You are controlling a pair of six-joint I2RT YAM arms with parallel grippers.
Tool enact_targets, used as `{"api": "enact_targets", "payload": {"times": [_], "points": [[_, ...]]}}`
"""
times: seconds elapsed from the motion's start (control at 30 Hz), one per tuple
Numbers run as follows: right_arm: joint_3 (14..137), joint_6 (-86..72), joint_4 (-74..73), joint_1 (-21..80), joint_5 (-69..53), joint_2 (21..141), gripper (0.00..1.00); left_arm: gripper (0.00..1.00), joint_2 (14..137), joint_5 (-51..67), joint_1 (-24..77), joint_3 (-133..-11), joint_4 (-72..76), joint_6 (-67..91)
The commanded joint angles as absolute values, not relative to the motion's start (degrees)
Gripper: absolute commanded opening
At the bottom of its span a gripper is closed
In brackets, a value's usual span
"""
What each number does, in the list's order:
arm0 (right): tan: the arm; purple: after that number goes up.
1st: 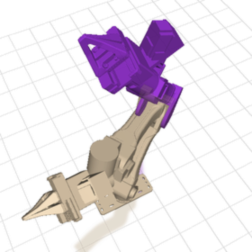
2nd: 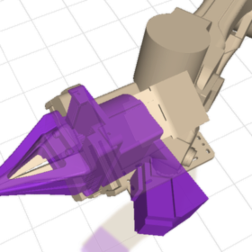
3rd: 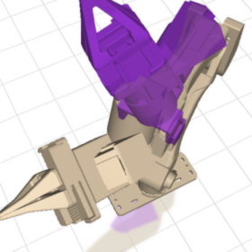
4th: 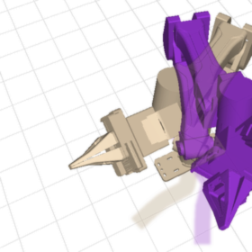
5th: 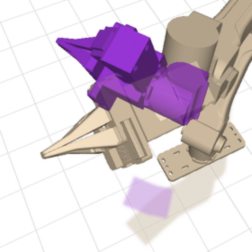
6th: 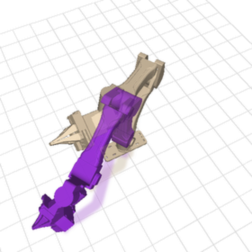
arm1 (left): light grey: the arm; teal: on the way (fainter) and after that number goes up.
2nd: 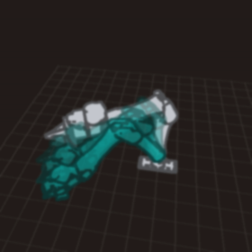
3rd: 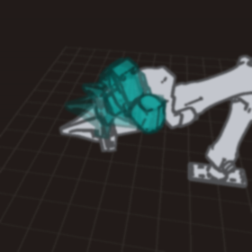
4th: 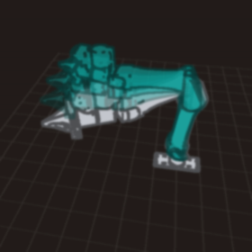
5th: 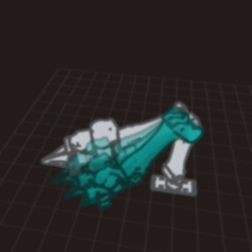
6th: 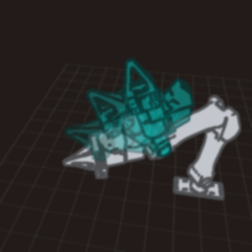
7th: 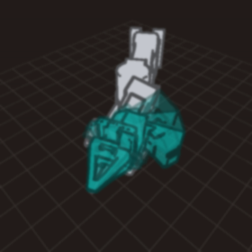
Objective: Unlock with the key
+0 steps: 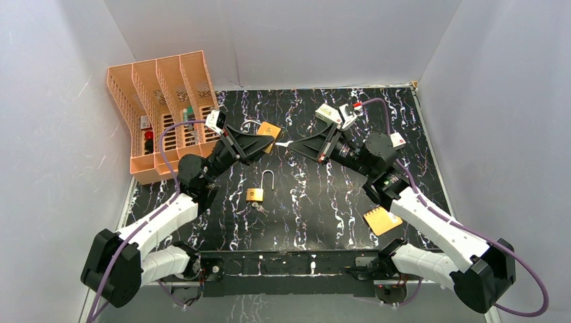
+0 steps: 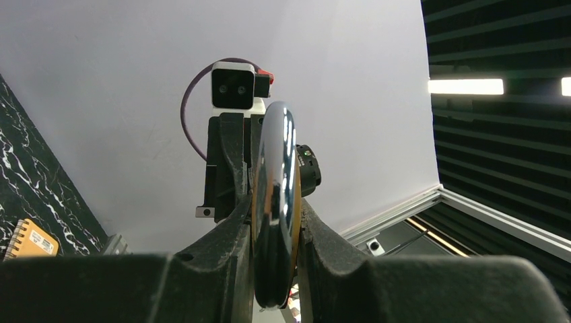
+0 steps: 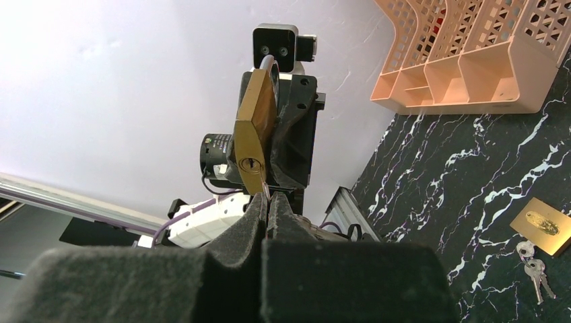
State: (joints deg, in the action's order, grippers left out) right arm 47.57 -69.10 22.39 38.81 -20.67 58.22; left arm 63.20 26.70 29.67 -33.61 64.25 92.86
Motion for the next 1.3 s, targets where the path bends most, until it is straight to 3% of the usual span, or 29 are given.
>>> {"api": "enact_targets", "payload": {"times": [0.0,0.63,0.67,0.7,0.73,1.27], "points": [[50.9,-69.5,23.9,39.5,-19.5,57.5,0.00,0.00,60.0,27.5,29.5,-36.7,70.1,92.4],[51.2,-69.5,23.5,40.3,-19.5,56.6,0.00,0.00,58.8,27.5,30.0,-36.5,66.4,90.0],[51.2,-34.7,23.2,40.2,-9.8,56.5,0.48,0.00,58.7,27.5,30.0,-36.5,66.2,90.0],[51.2,-63.7,22.9,40.2,-14.0,56.4,0.03,0.00,58.6,27.5,30.0,-36.6,66.1,89.8],[51.1,-67.5,22.9,40.2,-14.2,56.2,0.00,0.00,58.5,27.5,30.0,-36.5,66.0,89.7],[50.6,-66.9,23.3,40.4,-12.7,54.3,0.00,0.00,55.9,23.3,30.0,-35.1,64.4,88.2]]}}
